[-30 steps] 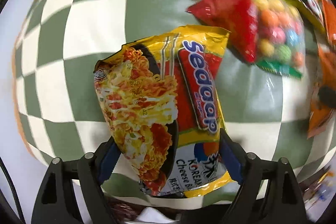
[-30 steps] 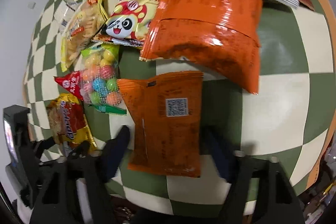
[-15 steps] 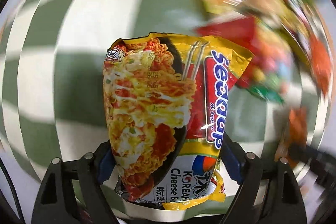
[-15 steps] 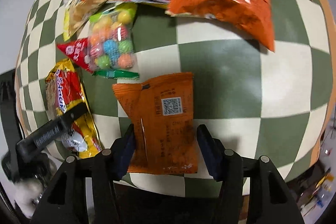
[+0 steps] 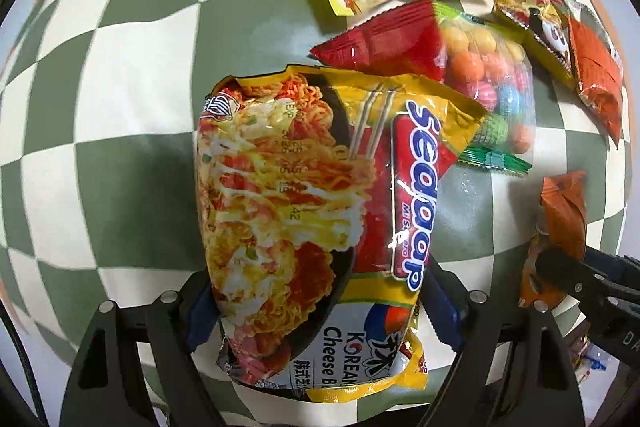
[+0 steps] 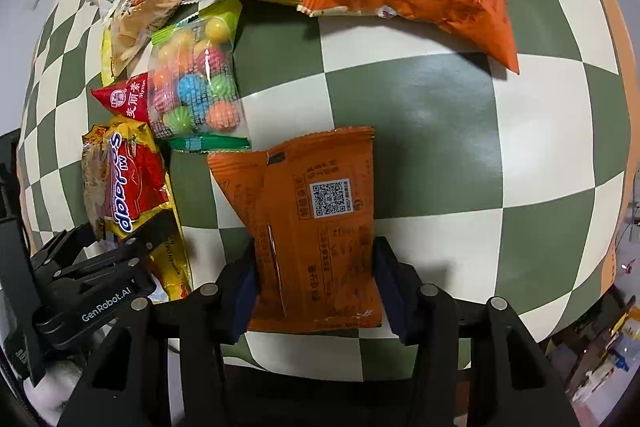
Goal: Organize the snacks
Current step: 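Carry both packets into the cardboard box and open both tools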
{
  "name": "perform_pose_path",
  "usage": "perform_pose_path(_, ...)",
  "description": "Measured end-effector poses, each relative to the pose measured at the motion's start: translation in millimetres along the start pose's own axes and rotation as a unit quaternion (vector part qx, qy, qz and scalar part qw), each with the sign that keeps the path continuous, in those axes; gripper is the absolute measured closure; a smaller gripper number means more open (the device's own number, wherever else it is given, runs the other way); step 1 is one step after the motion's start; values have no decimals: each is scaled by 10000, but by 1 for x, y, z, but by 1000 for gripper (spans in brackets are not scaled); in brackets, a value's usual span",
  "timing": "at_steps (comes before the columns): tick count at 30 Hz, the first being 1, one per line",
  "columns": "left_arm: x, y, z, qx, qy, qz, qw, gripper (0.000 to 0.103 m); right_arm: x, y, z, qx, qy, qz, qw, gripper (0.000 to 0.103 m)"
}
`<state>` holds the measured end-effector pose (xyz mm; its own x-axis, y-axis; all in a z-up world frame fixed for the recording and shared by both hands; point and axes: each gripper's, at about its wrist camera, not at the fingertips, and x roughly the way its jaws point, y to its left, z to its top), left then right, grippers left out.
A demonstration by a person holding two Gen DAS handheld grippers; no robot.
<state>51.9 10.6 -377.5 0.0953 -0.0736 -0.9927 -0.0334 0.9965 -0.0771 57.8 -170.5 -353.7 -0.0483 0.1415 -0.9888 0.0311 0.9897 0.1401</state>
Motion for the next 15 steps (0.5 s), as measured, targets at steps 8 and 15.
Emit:
perform_pose_path(8, -43, 6, -10, -422, -83, 41, 9991, 18, -29, 8, -6, -132, -148, 240, 9995, 52)
perform_pose_path(15, -111, 5, -2, -550, -763, -103, 9955, 18, -106, -14, -12, -385, -566, 686, 9953, 52)
